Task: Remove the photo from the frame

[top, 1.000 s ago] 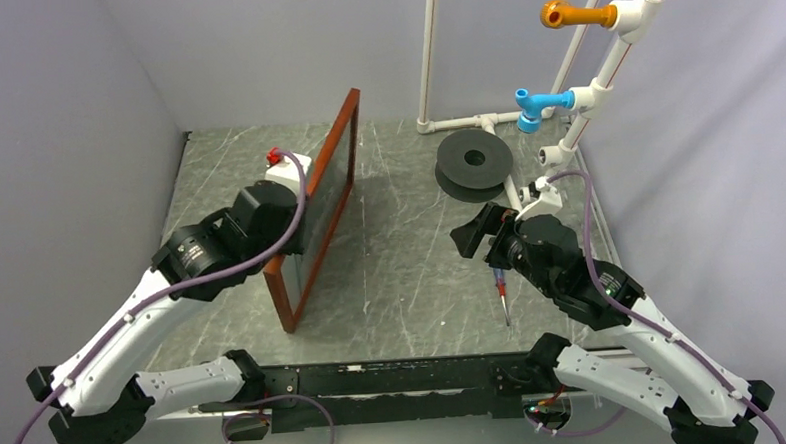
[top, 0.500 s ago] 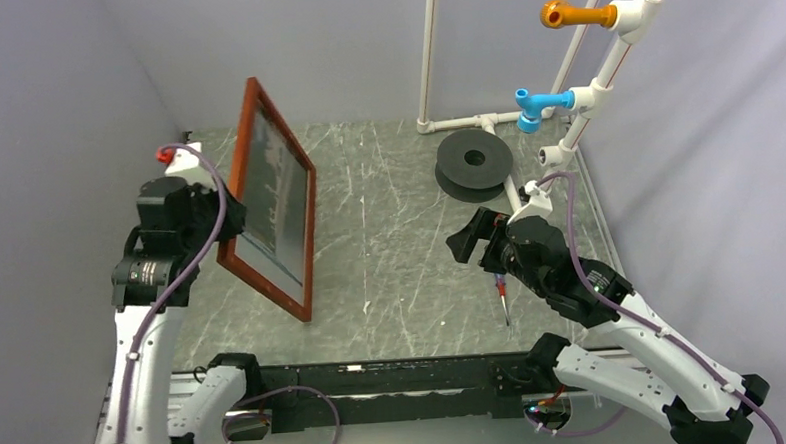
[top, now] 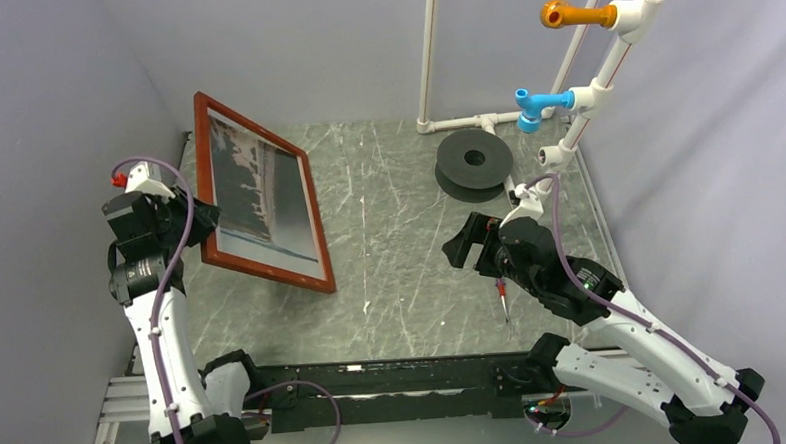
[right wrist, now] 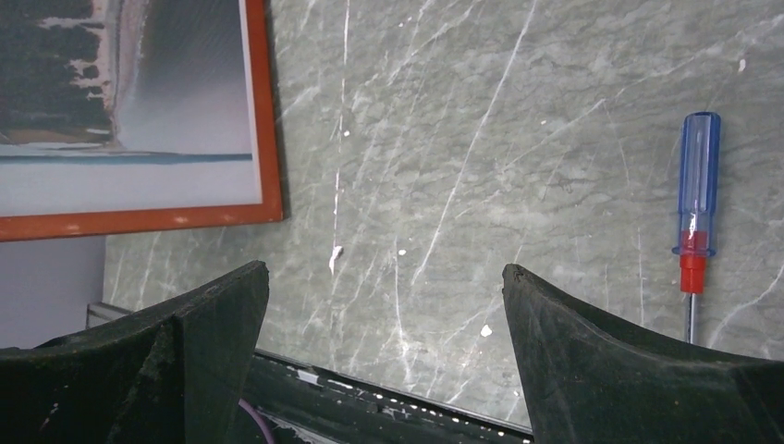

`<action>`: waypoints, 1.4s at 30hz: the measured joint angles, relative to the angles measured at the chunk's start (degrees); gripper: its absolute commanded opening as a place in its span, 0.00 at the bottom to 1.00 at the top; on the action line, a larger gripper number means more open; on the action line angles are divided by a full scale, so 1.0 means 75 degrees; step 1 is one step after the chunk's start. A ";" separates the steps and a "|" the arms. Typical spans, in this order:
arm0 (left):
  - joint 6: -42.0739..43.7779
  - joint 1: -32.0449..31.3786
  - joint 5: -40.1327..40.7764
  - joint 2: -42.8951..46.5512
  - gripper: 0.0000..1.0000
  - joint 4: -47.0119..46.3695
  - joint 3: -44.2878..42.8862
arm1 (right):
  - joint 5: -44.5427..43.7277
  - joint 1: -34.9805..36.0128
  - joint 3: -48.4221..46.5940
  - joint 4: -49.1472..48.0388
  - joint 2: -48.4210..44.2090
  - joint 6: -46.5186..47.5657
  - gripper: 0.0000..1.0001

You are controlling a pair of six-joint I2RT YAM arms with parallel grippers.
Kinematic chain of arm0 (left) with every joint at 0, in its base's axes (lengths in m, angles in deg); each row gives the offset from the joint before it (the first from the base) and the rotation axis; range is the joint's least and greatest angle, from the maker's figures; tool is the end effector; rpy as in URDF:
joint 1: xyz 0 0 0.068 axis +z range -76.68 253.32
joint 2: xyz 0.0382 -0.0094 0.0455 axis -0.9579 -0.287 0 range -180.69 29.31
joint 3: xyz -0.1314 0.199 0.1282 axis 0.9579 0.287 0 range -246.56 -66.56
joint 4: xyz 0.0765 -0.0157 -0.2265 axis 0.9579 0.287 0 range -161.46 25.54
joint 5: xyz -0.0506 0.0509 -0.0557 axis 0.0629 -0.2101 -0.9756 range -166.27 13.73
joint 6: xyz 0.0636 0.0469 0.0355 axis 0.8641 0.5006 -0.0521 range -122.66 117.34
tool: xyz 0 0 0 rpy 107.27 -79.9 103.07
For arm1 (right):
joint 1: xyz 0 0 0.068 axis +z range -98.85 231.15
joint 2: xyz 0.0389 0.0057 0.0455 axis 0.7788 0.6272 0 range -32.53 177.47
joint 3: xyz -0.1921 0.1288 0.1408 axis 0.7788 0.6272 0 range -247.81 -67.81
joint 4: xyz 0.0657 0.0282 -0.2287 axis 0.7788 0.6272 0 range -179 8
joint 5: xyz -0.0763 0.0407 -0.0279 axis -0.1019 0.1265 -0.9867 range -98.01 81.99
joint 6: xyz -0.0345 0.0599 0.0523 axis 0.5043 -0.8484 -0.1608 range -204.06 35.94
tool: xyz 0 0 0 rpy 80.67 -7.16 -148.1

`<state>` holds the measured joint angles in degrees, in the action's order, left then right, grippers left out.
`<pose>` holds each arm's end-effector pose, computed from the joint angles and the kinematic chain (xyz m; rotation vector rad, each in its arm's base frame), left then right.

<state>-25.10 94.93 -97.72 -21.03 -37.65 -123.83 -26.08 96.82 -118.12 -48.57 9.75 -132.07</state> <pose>0.1916 0.0458 0.3357 -0.5377 1.9542 -0.3902 0.1296 0.0986 0.3013 0.2333 2.1592 0.6322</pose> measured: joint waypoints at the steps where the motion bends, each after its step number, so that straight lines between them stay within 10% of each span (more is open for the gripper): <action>1: -0.0038 0.0093 -0.0032 0.0023 0.00 -0.0070 0.0102 | 0.0026 0.0000 0.0015 -0.0003 0.0029 0.0003 0.97; 42: 0.1472 0.0778 0.1306 -0.0417 0.00 -0.1093 0.1367 | 0.1891 0.0047 0.1236 -0.2186 0.2180 0.0525 0.97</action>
<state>-14.06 100.77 -87.93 -24.16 -45.85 -113.58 -11.89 97.17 -108.85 -64.97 26.10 -128.13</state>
